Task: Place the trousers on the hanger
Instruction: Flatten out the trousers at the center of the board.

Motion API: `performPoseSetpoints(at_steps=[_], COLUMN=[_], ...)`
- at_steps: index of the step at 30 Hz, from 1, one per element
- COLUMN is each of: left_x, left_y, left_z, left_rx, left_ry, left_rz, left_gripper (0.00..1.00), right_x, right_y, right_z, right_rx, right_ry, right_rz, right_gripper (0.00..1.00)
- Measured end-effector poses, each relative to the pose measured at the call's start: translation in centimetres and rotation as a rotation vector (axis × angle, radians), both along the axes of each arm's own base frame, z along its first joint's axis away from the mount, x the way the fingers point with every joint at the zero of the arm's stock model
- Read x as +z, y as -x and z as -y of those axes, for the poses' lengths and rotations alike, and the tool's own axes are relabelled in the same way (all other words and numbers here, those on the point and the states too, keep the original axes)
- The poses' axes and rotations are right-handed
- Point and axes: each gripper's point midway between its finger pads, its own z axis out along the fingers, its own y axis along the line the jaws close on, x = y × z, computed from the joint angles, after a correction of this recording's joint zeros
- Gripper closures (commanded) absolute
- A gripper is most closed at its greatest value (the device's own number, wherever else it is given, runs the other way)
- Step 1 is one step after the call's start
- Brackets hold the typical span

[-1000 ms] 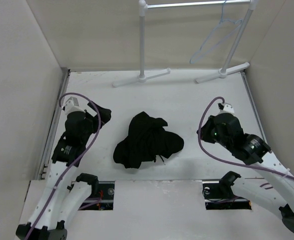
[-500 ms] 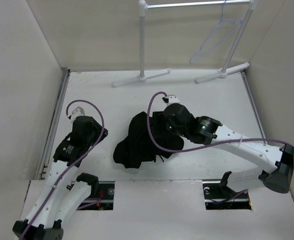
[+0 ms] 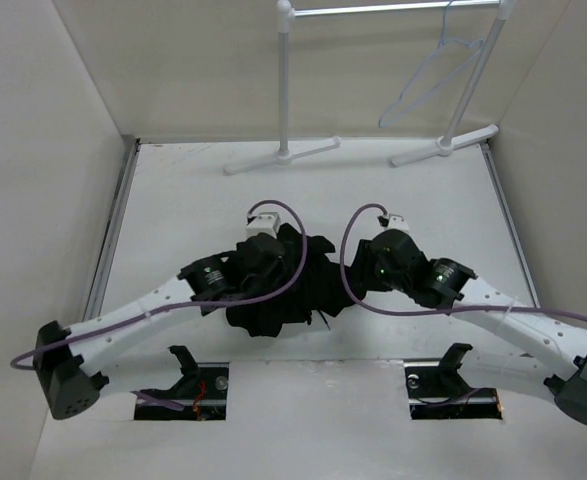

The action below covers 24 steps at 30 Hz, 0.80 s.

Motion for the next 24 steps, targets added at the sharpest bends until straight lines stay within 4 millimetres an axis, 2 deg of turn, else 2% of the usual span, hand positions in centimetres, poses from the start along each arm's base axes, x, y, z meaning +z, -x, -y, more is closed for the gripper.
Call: performPoseSetpoints(at_steps=[3, 4, 6, 9, 12, 15, 17, 19, 20, 22, 24], left_x=[-1.9, -2.4, -3.1, -2.9, -2.3, -1.8, -0.9, 0.1, 0.8, 2.2, 4.2], left_y=[-0.6, -1.0, -1.5, -2.3, -3.4, -4.3, -4.9, -5.6, -5.9, -6.7, -7.6], left_z=[0.7, 0.6, 0.1, -0.5, -1.1, -2.2, -3.0, -4.0, -4.6, -5.9, -7.3], left_rx=[-0.028, -0.027, -0.020, 0.000, 0.034, 0.078, 0.114, 0.152, 0.175, 0.224, 0.277], left_ry=[-0.116, -0.145, -0.193, -0.218, -0.214, -0.201, -0.178, -0.146, -0.126, -0.094, -0.062], left_rz=[0.004, 0.007, 0.012, 0.031, 0.052, 0.062, 0.077, 0.099, 0.113, 0.140, 0.171], left_gripper=[0.50, 0.60, 0.73, 0.87, 0.93, 0.94, 0.95, 0.96, 0.96, 0.97, 0.97], right_x=[-1.5, -2.2, -3.4, -5.4, -7.3, -9.4, -10.1, -10.3, -10.2, -9.2, -7.0], right_y=[0.8, 1.1, 1.5, 1.9, 1.4, 0.5, 0.0, -0.7, -1.1, -1.9, -3.0], right_z=[0.6, 0.9, 1.1, 1.5, 1.1, 0.3, -0.4, -1.3, -1.7, -2.5, -3.1], right_rx=[-0.013, -0.017, -0.023, -0.041, -0.057, -0.065, -0.057, -0.049, -0.042, -0.032, -0.028], right_ry=[-0.016, -0.018, -0.021, -0.033, -0.072, -0.106, -0.122, -0.150, -0.159, -0.176, -0.197], right_rz=[-0.029, -0.044, -0.072, -0.118, -0.167, -0.215, -0.226, -0.224, -0.219, -0.196, -0.146], right_gripper=[0.29, 0.29, 0.30, 0.30, 0.30, 0.41, 0.73, 0.90, 0.94, 0.97, 0.98])
